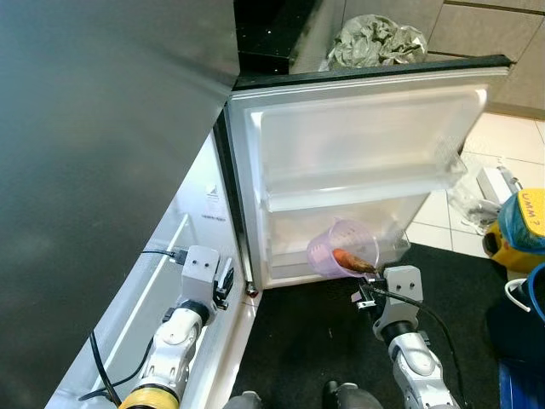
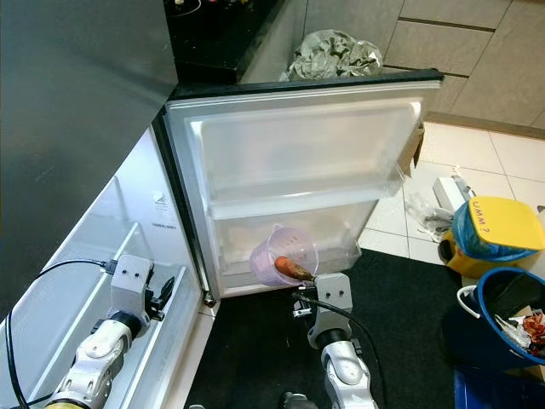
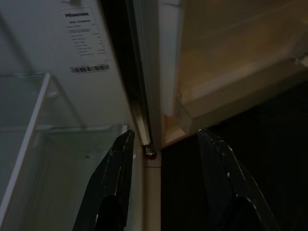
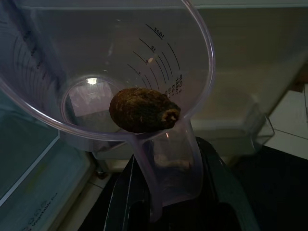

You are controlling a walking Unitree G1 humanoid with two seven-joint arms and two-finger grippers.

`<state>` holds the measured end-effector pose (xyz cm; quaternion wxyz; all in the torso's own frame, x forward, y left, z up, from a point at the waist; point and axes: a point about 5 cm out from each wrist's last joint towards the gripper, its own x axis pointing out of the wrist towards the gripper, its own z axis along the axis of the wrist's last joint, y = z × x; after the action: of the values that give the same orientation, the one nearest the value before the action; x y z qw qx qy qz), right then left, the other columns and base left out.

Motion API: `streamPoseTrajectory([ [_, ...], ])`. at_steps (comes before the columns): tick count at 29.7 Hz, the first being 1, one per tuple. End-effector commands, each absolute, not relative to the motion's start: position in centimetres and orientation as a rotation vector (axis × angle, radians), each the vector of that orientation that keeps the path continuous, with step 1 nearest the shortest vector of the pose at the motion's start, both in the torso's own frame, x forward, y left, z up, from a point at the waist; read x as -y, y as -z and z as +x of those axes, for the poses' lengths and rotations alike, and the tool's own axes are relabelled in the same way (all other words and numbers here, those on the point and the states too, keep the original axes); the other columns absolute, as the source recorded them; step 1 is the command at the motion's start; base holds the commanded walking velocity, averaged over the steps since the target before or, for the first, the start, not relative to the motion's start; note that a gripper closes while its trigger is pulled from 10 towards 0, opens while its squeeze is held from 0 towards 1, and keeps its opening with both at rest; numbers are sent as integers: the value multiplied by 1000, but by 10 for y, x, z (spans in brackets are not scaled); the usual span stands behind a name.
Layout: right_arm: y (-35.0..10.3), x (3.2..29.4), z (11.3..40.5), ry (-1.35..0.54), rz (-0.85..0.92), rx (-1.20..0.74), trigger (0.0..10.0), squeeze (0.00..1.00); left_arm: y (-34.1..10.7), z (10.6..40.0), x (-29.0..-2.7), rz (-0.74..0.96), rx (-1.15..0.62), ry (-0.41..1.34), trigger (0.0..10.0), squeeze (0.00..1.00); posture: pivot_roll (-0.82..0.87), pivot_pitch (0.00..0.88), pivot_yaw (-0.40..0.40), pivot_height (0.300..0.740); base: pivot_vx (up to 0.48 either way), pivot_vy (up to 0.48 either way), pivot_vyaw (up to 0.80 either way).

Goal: Restocking fridge

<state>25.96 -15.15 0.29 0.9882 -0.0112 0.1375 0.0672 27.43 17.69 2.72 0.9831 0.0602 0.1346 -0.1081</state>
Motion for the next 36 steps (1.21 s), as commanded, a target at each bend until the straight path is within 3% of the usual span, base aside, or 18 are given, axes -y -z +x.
streamPoseTrajectory([
  [1,-2,152,258,-134,-29,-278,10000,0,-22,269,-178,134,-294,223,10000,0,-59,129,10,740,0,0,0],
  [10,0,155,258,-117,-33,-295,10000,0,-21,268,-179,136,-298,218,10000,0,-58,133,10,740,0,0,242],
  [36,2,161,258,-74,-41,-310,10000,0,-20,269,-177,142,-309,226,10000,0,-63,136,12,740,0,0,800],
])
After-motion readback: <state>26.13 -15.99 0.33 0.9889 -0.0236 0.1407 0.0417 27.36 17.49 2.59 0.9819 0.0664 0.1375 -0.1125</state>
